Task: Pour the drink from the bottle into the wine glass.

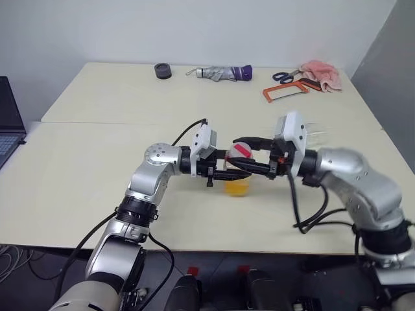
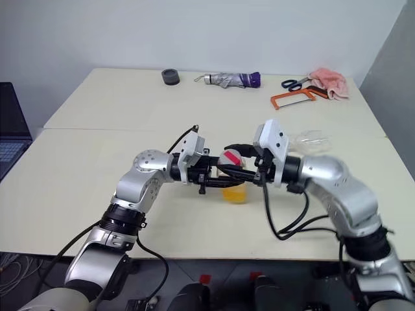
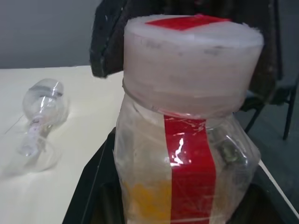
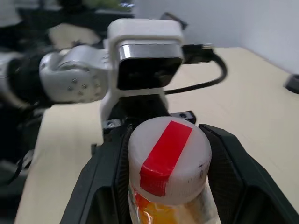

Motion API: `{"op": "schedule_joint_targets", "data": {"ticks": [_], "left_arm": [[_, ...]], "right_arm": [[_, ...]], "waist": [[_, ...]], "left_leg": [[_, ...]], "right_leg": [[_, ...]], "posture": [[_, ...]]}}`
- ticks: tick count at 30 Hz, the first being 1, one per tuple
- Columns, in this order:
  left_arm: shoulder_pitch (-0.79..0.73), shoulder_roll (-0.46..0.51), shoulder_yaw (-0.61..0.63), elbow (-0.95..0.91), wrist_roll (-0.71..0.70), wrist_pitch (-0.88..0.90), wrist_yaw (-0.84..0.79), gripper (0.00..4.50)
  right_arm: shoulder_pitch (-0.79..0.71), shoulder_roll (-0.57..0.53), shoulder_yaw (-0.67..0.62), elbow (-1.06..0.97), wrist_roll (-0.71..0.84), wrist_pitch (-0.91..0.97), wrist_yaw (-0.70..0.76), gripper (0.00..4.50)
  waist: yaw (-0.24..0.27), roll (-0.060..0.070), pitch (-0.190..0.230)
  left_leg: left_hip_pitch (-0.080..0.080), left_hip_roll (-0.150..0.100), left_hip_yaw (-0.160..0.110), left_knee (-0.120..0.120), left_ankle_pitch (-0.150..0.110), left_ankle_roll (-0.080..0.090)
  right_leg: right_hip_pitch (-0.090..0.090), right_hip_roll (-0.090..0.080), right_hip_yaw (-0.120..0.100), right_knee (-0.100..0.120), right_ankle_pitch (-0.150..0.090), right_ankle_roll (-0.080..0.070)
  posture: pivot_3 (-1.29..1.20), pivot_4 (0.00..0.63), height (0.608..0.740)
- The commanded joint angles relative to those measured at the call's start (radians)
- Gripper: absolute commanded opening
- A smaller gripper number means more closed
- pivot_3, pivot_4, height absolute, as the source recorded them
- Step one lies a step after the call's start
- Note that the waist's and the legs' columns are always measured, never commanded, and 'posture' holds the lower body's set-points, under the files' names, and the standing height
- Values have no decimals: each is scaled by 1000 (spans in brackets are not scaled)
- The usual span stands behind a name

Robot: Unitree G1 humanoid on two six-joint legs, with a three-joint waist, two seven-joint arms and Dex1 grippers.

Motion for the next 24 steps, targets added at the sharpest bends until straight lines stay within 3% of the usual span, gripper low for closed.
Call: {"op": "schedule_joint_targets", "data": {"ticks": [1,4,8,12,16,21,24], "left_arm": [[-20,17,21,-34,-22,13,-9,1824],[-16,15,24,-43,-25,18,5,1821],[-15,5,30,-38,-23,23,29,1820],[-17,5,28,-31,-28,28,26,1819],[-43,1,24,14,-18,17,7,1818],[-84,-13,13,79,0,-15,-18,1818],[-106,-22,8,112,7,-30,-32,1818]], "right_arm": [[-81,6,-3,98,-3,-12,93,1932],[-37,15,-54,75,26,27,48,1932],[80,51,-182,-53,50,41,-127,3310],[208,91,-281,-323,133,140,-331,4500],[318,154,-224,-542,111,247,-566,4500],[310,250,-99,-550,-45,276,-780,4500],[302,282,-59,-531,-108,265,-831,4500]], "waist": [[-2,0,0],[-1,0,0],[8,0,0],[10,0,0],[8,0,0],[1,0,0],[1,0,0]], "left_leg": [[0,1,0,0,0,0],[-1,1,-2,0,0,0],[-3,2,-4,1,0,0],[-5,1,-4,2,0,-1],[-4,1,-5,1,0,-1],[-2,0,-3,1,0,-1],[-2,0,-3,1,0,-1]], "right_leg": [[0,0,-1,0,0,0],[0,-1,-1,1,0,0],[-1,-4,-1,0,0,0],[-1,-6,-1,1,0,0],[-1,-5,-1,0,0,0],[-1,-1,0,2,0,0],[-1,0,0,1,0,0]], "posture": [[0,150,740],[0,150,740],[0,150,740],[0,150,740],[0,150,740],[0,150,740],[0,150,740]]}}
